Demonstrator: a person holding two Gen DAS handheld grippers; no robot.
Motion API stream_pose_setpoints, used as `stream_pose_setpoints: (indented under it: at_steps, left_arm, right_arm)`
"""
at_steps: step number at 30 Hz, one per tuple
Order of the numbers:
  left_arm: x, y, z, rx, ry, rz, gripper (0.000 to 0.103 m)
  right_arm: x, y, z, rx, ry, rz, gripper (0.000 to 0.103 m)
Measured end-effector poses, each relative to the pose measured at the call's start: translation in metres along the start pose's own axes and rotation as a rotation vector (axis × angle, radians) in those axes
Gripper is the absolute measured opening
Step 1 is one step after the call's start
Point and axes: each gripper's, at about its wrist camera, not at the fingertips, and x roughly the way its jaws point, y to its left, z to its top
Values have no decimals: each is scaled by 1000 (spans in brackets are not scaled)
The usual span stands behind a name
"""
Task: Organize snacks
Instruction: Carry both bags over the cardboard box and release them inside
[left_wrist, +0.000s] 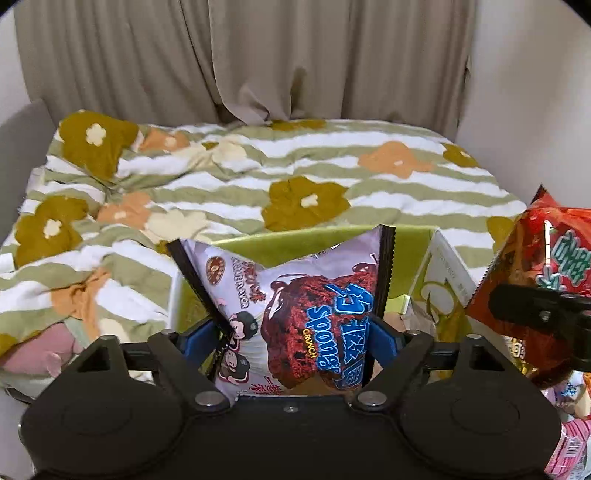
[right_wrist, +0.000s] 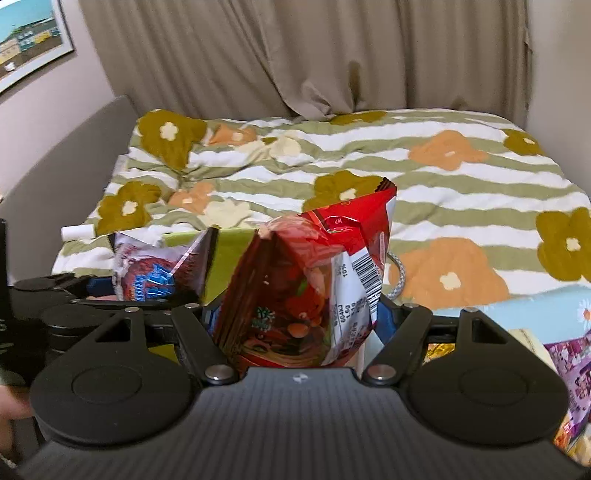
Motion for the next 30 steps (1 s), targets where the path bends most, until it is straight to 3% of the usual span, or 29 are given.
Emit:
stream_pose_setpoints:
  at_steps: [4,10,18,23,25,30]
  left_arm:
    - [0,4,-4,19,-9,9,101]
    - [-18,15,-12,4,-22,36,102]
    - [-39,29,-24,-82,-25,94,102]
    - [-43,37,-29,-119,-24,125,102]
    - [-43,38,-32,-122,-23,141,102]
    - [-41,41,-39,-151,-12,148,102]
  right_arm:
    - [6,2,1,-10,9,-31,89]
    - [16,3,1,-57,20,-22,90]
    - [38,27,8,-242,29,57,90]
    - [75,33,10,-264,85,76,94]
    - [87,33,8,-272,99,59,103]
    - [93,22,0,-211,85,81,103]
